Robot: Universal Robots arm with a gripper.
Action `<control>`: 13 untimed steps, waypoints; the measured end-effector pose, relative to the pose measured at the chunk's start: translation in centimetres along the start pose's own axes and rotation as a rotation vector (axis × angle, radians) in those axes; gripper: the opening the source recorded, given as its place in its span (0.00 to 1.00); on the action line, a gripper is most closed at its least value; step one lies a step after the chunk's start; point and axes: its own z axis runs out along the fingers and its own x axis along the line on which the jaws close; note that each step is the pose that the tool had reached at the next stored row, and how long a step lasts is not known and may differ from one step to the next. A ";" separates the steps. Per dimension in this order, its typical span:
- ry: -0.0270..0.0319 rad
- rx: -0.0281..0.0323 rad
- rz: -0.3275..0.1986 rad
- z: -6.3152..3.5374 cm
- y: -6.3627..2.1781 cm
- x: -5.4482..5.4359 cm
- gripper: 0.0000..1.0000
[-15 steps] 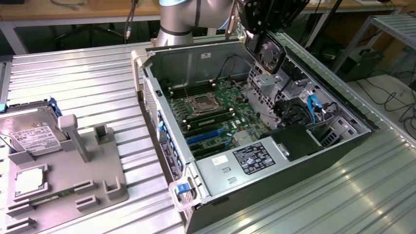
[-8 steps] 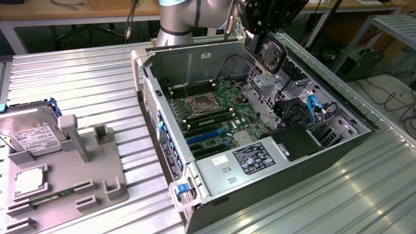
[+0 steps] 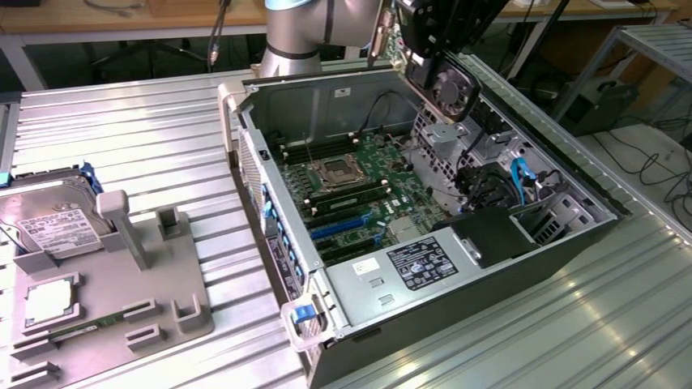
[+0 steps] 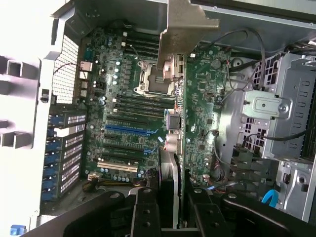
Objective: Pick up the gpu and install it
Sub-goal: 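Insert the gpu into the slot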
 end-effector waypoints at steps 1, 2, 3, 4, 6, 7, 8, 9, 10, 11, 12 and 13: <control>0.0000 -0.0003 -0.011 0.00 0.00 0.0 0.28; 0.0001 -0.0004 -0.017 0.00 0.00 0.0 0.28; 0.0001 -0.0005 -0.022 0.00 0.00 0.0 0.28; 0.0002 -0.0007 -0.027 0.00 0.00 0.0 0.28; 0.0002 -0.0009 -0.035 0.00 -0.01 0.0 0.28; 0.0002 -0.0009 -0.039 0.00 -0.01 0.0 0.28; 0.0003 -0.0010 -0.043 0.00 -0.01 0.0 0.28; 0.0003 -0.0011 -0.046 0.00 -0.01 0.0 0.28; 0.0003 -0.0012 -0.050 0.00 -0.01 0.0 0.28; 0.0004 -0.0013 -0.053 0.00 -0.01 0.0 0.28; 0.0003 -0.0014 -0.057 0.00 -0.02 0.0 0.28; 0.0004 -0.0015 -0.061 0.00 -0.02 0.0 0.28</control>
